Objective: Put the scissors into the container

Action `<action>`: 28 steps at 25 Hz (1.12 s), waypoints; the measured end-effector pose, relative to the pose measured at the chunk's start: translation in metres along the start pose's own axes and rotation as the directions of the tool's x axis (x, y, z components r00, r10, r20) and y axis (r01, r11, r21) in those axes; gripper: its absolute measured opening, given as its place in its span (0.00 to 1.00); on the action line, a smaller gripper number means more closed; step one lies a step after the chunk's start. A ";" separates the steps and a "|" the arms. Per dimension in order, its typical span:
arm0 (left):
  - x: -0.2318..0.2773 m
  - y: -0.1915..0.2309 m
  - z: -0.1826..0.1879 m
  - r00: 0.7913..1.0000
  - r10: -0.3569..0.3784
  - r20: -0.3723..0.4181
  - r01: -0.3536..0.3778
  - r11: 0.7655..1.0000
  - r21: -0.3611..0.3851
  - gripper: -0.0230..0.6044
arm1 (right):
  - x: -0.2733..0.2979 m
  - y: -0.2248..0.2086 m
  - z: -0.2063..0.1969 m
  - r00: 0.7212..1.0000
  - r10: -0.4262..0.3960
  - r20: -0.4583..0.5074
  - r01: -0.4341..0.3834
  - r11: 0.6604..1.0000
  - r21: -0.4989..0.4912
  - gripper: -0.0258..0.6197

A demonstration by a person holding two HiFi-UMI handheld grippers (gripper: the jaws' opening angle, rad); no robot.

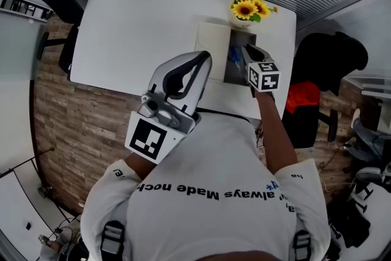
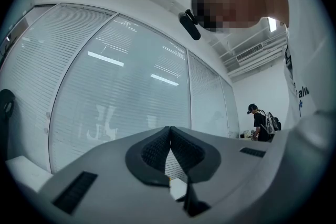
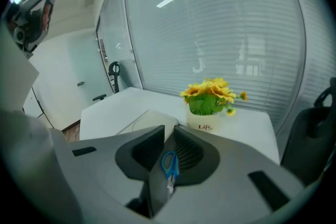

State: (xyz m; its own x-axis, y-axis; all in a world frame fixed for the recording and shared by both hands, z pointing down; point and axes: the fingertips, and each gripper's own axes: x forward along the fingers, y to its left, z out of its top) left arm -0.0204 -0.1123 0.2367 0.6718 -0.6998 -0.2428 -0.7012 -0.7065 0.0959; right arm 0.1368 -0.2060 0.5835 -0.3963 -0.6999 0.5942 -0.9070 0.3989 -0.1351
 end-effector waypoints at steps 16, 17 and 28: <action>0.016 -0.030 -0.003 0.999 -0.032 -0.001 0.032 0.999 -0.001 0.07 | -0.094 0.013 0.061 0.982 0.023 0.189 -0.004 0.995 -0.098 0.12; 0.017 -0.032 -0.003 0.999 -0.034 -0.001 0.034 0.999 -0.002 0.07 | -0.099 0.014 0.065 0.980 0.025 0.199 -0.005 0.995 -0.102 0.12; 0.024 -0.046 -0.006 0.999 -0.040 -0.005 0.040 0.999 -0.011 0.07 | -0.159 0.030 0.104 0.954 0.051 0.297 0.001 0.985 -0.172 0.10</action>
State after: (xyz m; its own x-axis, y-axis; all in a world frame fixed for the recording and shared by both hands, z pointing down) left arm 0.0295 -0.0968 0.2319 0.7003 -0.6716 -0.2420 -0.6713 -0.7348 0.0968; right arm 0.1576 -0.1446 0.4023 -0.4664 -0.8228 0.3246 -0.8694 0.4941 0.0033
